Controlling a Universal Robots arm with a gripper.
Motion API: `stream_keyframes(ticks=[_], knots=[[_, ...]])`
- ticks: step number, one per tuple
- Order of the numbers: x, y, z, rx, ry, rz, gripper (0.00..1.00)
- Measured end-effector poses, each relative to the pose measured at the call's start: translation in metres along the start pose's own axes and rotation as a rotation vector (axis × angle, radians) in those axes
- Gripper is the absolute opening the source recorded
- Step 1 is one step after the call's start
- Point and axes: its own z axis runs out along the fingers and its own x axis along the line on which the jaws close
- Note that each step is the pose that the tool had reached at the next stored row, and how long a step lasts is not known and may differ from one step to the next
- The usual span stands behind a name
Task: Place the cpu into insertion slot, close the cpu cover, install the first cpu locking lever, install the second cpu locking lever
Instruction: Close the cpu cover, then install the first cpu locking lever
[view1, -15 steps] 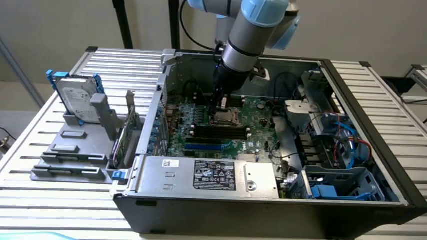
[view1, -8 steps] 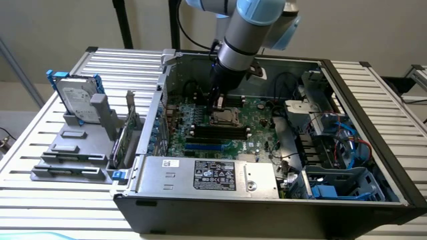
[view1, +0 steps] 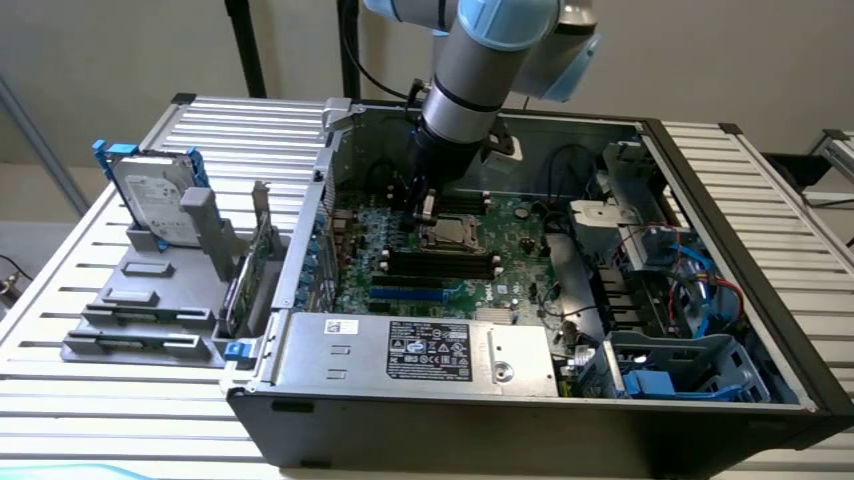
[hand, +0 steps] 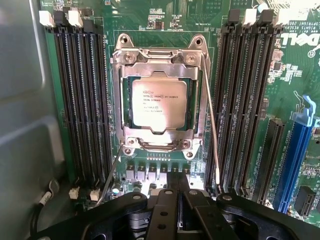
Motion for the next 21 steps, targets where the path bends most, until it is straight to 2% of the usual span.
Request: stream_keyframes(ticks=[12,15,16,18,21], knots=[[0.0,-0.0003,0.0,0.0,0.0008,0.0,0.11],[-0.001,-0.0043,-0.0011,0.0003,0.0028,-0.001,0.11],[-0.001,-0.006,-0.0017,0.0006,0.0045,-0.001,0.11],[-0.002,-0.0086,-0.0035,0.0019,0.0122,-0.002,0.11],[-0.002,-0.011,-0.0062,0.0047,0.0306,-0.004,0.11]])
